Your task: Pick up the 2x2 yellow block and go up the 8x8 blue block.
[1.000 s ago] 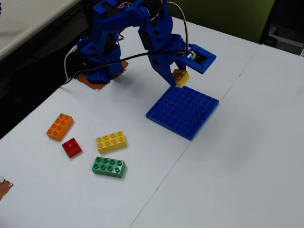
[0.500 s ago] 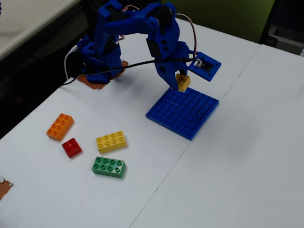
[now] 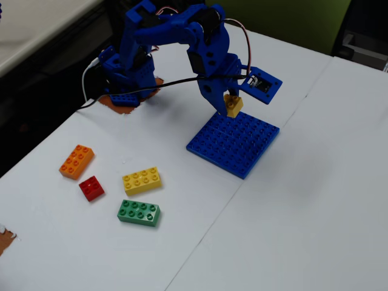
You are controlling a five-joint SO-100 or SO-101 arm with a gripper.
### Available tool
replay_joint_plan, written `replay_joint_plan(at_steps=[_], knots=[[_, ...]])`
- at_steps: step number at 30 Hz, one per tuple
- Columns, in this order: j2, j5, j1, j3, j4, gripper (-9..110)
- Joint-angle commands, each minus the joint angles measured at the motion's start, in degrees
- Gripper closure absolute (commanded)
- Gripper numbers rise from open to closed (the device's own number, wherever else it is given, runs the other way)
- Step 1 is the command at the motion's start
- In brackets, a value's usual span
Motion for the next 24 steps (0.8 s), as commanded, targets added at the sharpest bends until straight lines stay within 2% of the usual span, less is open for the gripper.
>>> replay_joint_plan(at_steps=[1, 24], knots=[[0.88, 0.44, -0.44, -1.14, 0.44, 93], [0.97, 1.23, -0.62, -1.14, 0.44, 93]])
